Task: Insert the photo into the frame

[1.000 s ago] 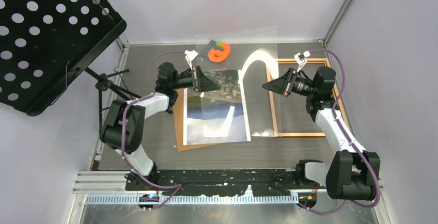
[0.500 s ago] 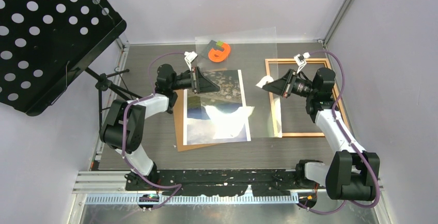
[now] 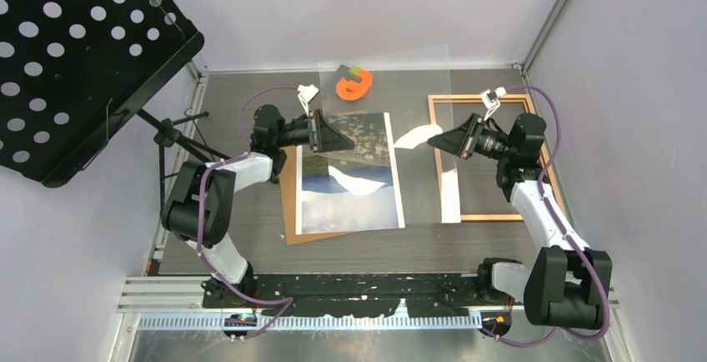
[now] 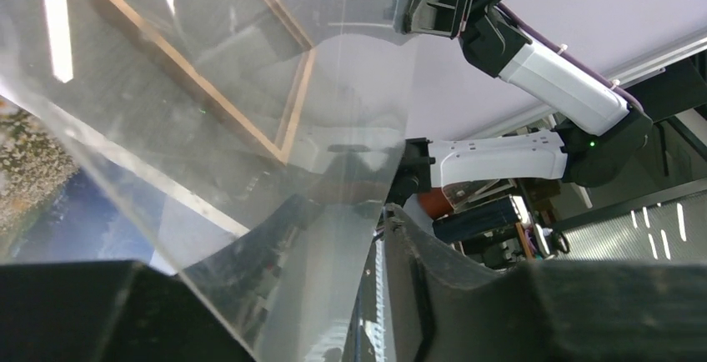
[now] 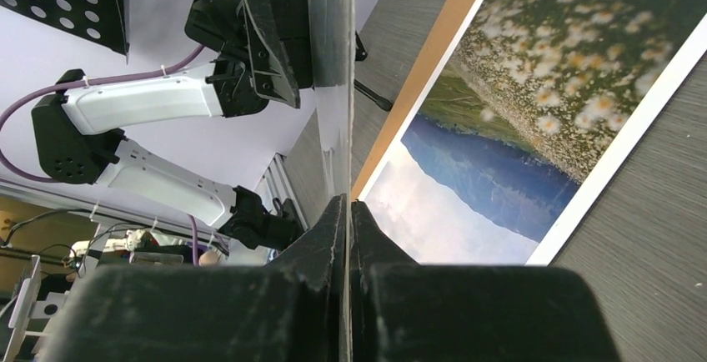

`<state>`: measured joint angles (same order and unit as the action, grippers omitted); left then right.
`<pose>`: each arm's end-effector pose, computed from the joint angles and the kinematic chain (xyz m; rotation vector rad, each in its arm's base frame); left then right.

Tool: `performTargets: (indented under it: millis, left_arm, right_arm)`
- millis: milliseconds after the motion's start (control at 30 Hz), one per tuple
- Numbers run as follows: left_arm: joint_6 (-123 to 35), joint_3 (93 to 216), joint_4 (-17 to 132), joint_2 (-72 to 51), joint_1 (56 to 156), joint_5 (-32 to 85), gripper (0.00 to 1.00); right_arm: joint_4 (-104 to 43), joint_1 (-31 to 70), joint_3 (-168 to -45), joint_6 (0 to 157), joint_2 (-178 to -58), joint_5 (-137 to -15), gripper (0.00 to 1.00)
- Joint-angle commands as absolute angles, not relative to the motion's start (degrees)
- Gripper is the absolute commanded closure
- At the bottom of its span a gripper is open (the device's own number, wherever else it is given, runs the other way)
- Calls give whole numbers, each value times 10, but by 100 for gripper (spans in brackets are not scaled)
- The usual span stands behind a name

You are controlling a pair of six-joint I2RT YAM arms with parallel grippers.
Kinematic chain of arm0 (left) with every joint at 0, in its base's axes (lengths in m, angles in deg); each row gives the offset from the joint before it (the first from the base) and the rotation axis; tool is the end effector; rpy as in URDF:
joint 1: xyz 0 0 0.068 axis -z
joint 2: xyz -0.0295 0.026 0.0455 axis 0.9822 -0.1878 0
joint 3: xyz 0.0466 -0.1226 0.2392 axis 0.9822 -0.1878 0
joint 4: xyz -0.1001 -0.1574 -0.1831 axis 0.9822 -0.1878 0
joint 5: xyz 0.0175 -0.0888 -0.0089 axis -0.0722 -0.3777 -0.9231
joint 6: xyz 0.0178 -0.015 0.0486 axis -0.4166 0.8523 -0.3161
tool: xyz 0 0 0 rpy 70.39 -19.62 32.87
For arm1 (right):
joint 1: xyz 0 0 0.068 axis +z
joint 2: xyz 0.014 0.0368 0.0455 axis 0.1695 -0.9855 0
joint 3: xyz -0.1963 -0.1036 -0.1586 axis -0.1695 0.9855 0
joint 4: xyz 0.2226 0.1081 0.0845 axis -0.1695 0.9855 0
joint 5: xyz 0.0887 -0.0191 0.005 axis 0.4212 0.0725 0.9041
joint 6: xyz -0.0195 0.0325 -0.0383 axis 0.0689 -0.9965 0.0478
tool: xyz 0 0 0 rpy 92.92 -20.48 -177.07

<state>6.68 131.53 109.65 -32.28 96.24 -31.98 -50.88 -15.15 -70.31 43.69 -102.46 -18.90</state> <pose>0.3245 -0.1338 0.2433 0.4417 1.8377 -1.8589 0.2474 0.0089 0.2886 -0.1882 1.8138 1.3962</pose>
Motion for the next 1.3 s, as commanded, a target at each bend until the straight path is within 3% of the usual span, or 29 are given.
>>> performTargets:
  millis: [0, 133, 233, 500, 567, 667, 833, 1067, 1267]
  left_arm:
    - [57, 1313, 1126, -324, 958, -323, 66]
    - [56, 1311, 1125, -325, 958, -323, 79]
    - [56, 1312, 1123, -325, 958, -324, 100]
    - [72, 1324, 1104, -325, 949, -311, 100]
    - [61, 1330, 1069, -324, 945, -305, 100]
    - [7, 1344, 963, -307, 943, -289, 100]
    - [-51, 1361, 828, -282, 943, -247, 100]
    - [-72, 1363, 755, -278, 943, -207, 100]
    - [-7, 1347, 825, -299, 942, -226, 100]
  right_arm:
    - [-554, -156, -704, 425, -1005, -185, 94]
    - [-562, -157, -702, 419, -1006, -189, 94]
    - [-566, -157, -699, 418, -1005, -192, 94]
    - [-566, -161, -682, 428, -994, -212, 93]
    - [-545, -160, -683, 445, -989, -220, 84]
    - [-493, -160, -692, 483, -985, -238, 59]
    - [-400, -160, -709, 551, -978, -280, 27]
    - [-280, -161, -737, 643, -953, -358, 19]
    - [-180, -167, -768, 711, -927, -507, 16]
